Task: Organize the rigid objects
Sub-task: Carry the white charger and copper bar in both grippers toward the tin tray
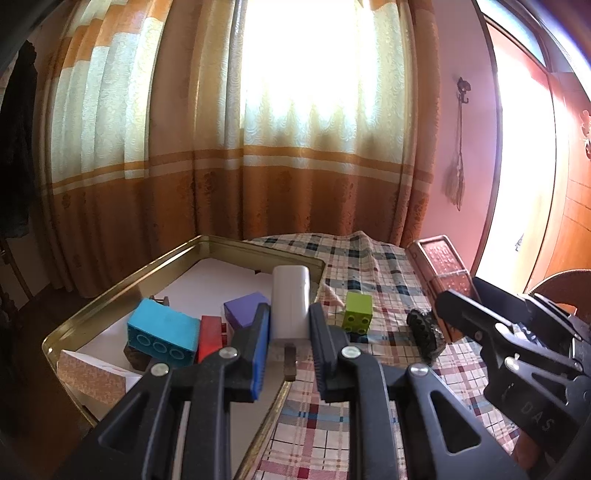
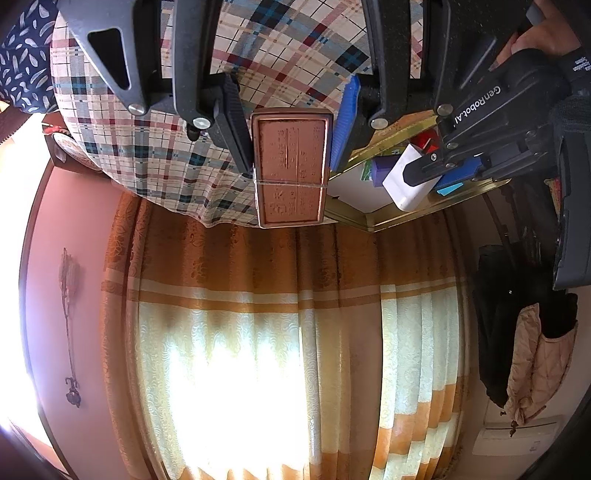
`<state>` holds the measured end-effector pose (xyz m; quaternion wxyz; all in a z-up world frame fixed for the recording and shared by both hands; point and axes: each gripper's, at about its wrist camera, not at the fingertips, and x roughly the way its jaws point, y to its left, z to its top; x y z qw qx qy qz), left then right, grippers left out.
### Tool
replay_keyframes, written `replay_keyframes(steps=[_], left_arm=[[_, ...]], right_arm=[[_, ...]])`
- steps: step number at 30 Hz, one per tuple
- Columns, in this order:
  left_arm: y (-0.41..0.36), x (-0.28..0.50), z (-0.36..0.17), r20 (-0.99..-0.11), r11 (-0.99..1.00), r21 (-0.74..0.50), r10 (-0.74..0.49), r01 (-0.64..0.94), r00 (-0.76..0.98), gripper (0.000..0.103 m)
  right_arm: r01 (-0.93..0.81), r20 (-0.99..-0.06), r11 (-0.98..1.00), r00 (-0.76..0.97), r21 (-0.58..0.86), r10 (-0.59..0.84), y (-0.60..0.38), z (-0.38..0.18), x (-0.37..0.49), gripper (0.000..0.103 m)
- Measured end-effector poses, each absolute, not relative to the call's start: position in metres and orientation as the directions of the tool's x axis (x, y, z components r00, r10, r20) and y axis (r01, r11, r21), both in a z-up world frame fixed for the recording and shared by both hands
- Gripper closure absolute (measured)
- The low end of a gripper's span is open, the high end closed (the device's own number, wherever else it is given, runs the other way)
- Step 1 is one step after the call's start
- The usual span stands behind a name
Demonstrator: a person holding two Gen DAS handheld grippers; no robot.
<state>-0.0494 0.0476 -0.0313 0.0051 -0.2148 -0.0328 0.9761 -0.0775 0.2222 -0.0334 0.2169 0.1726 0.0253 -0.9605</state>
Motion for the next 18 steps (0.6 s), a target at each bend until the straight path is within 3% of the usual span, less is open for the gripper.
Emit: replay_keyframes(steps=[18], left_arm=[[0.033,-0.042,-0.031,-0.408,-0.997,-0.065,-0.003,0.033,-0.913,0.083]], right_arm=[[0.456,-0.349,-0.890,-0.829,0.029,-0.436,0.214,-0.034,-0.075,0.057]])
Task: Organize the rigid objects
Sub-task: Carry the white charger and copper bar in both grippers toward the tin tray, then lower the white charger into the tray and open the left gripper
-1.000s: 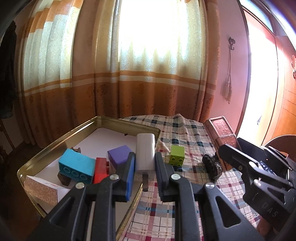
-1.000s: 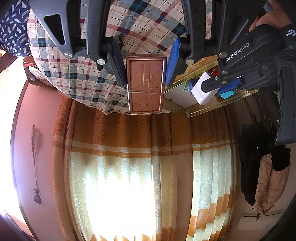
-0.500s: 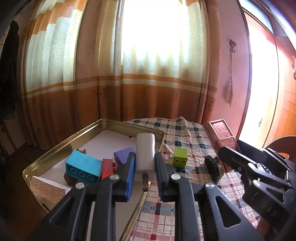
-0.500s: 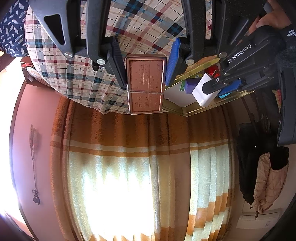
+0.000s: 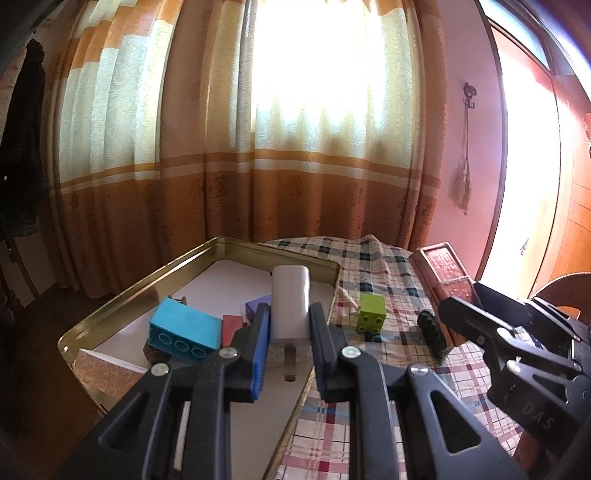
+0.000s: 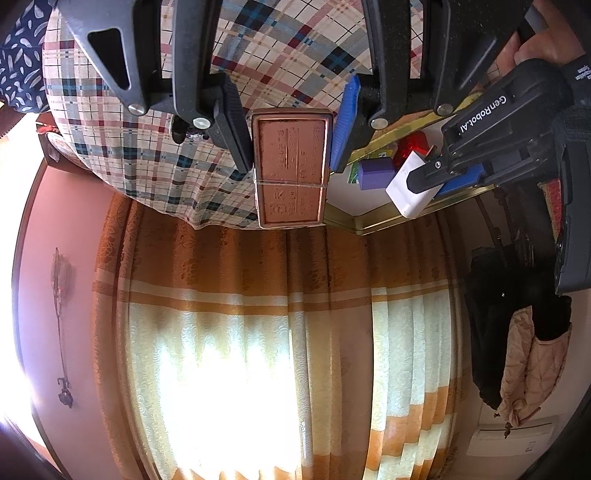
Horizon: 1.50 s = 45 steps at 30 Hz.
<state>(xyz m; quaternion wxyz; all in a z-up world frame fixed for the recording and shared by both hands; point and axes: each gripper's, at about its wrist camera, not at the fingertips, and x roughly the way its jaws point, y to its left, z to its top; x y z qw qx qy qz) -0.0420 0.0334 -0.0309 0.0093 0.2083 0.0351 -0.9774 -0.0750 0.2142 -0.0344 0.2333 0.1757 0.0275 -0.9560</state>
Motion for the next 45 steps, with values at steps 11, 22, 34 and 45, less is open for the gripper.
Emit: replay_keyframes(steps=[11,22,34,45], left_arm=[[0.020,-0.039,-0.032,-0.412,-0.996,-0.075,-0.020,0.056,-0.911,0.083],[0.002,-0.040,-0.031,-0.421,-0.993,-0.080,-0.044,0.086,-0.906,0.083],[-0.050,-0.055,-0.016,-0.464,-0.980,-0.071,-0.133,0.186,-0.876,0.083],[-0.074,-0.081,-0.029,-0.577,-0.976,-0.097,-0.106,0.197,-0.810,0.083]], right_arm=[[0.468,-0.349,-0.883,-0.823,0.033,-0.449,0.209,-0.035,-0.074,0.057],[0.499,-0.360,-0.866,-0.804,0.027,-0.474,0.200,-0.035,-0.075,0.057],[0.574,-0.412,-0.817,-0.731,0.059,-0.544,0.159,-0.023,-0.096,0.057],[0.656,-0.514,-0.752,-0.621,0.073,-0.591,0.101,-0.040,-0.111,0.057]])
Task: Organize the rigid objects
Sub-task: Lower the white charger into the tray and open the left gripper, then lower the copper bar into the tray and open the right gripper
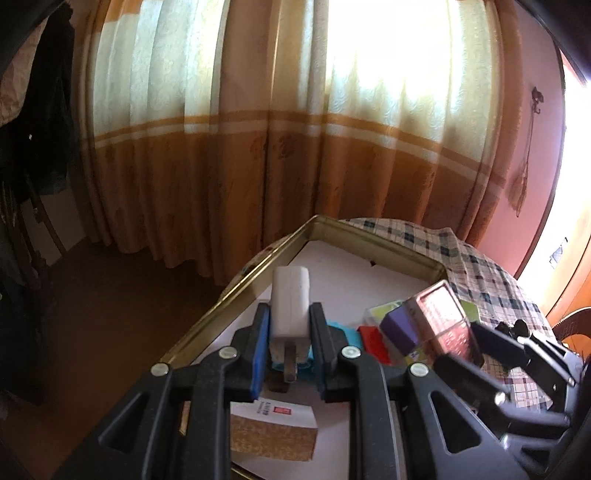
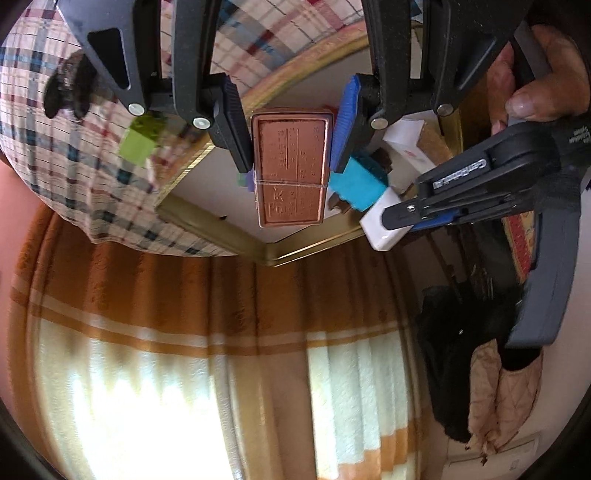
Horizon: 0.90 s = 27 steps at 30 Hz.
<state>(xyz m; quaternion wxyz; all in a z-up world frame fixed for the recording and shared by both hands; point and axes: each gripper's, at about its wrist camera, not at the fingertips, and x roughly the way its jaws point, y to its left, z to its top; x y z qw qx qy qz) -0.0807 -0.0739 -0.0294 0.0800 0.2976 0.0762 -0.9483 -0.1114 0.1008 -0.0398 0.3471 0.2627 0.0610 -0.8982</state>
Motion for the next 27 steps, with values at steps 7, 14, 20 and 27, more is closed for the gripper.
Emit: replay_keyframes(steps=[7,14,20,27], left_arm=[[-0.075,-0.091,-0.031,-0.582,-0.978,-0.085,-0.108,0.192,-0.806,0.083],[-0.077,-0.091,-0.028,-0.582,-0.979,-0.077,-0.111,0.190,-0.806,0.035],[-0.072,-0.076,-0.023,-0.558,-0.973,-0.096,-0.123,0.211,-0.821,0.020],[-0.048,-0.076,-0.021,-0.558,-0.975,-0.103,-0.105,0.195,-0.823,0.006]], right_arm=[[0.688,-0.550,-0.724,-0.587,0.049,-0.594,0.075,-0.046,-0.115,0.057],[0.711,-0.554,-0.703,-0.570,0.038,-0.607,0.072,-0.046,-0.109,0.046],[0.660,-0.519,-0.748,-0.618,0.067,-0.591,0.118,-0.038,-0.104,0.045],[0.476,-0.550,-0.870,-0.696,0.127,-0.461,0.175,-0.043,-0.140,0.041]])
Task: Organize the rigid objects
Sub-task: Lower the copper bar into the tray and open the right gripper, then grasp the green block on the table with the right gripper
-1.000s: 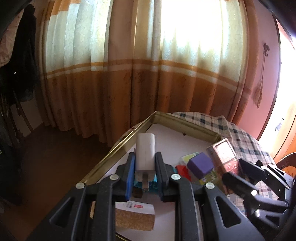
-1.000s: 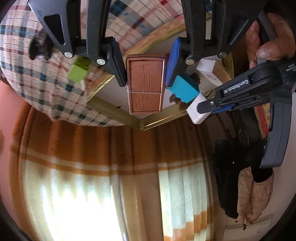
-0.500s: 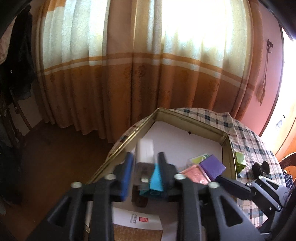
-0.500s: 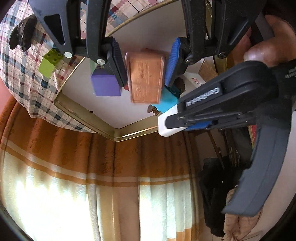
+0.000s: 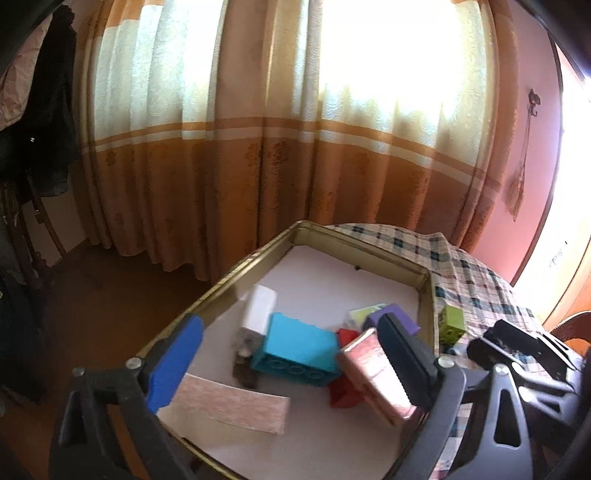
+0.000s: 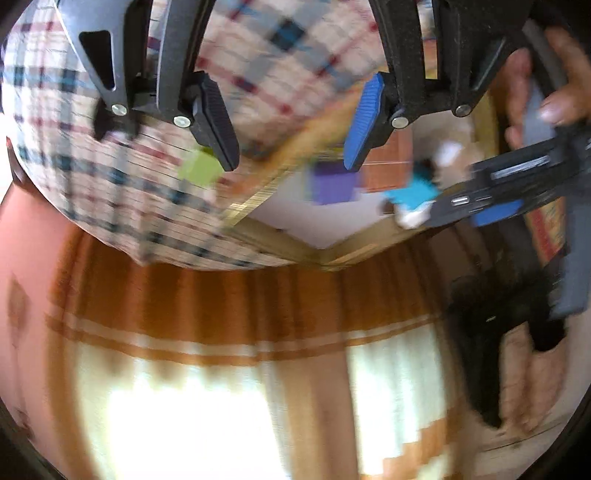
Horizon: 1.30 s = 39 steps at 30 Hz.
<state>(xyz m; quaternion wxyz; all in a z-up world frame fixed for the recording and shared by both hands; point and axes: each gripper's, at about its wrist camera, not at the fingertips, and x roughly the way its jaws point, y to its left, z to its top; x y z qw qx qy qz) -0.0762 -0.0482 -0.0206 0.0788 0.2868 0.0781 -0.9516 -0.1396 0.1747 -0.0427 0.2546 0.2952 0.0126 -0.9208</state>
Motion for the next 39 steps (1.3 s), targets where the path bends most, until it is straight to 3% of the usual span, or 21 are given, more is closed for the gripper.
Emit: replay_keyframes(steps=[9,19,20,21,23,32,39], left_arm=[[-0.023,-0.098,-0.016,-0.602,-0.980,-0.051,-0.122,0.191,-0.789,0.003],[-0.027,-0.100,-0.010,-0.593,-0.976,-0.097,-0.102,0.197,-0.799,0.000],[-0.026,-0.100,-0.010,-0.593,-0.976,-0.098,-0.099,0.194,-0.799,0.000],[-0.025,-0.100,-0.011,-0.594,-0.977,-0.097,-0.095,0.189,-0.799,0.000],[-0.020,-0.103,-0.012,-0.594,-0.980,-0.083,-0.096,0.180,-0.799,0.000],[0.007,-0.114,-0.007,-0.593,-0.987,-0.058,-0.086,0.150,-0.800,0.000],[0.070,-0.122,-0.009,-0.590,-0.999,-0.017,-0.025,0.044,-0.807,0.000]], right_arm=[[0.360,-0.648,-0.925,-0.677,0.123,-0.349,0.180,-0.054,-0.190,0.041],[0.291,-0.719,-0.952,-0.641,0.096,-0.268,0.165,-0.077,-0.226,0.042],[0.288,-0.721,-0.954,-0.643,0.084,-0.258,0.164,-0.079,-0.226,0.044],[0.291,-0.726,-0.954,-0.639,0.077,-0.254,0.163,-0.080,-0.226,0.057],[0.302,-0.738,-0.950,-0.623,0.079,-0.259,0.161,-0.084,-0.225,0.069],[0.328,-0.620,-0.935,-0.709,0.130,-0.335,0.203,-0.045,-0.181,0.069],[0.244,-0.567,-0.963,-0.780,0.115,-0.266,0.265,-0.029,-0.162,0.069]])
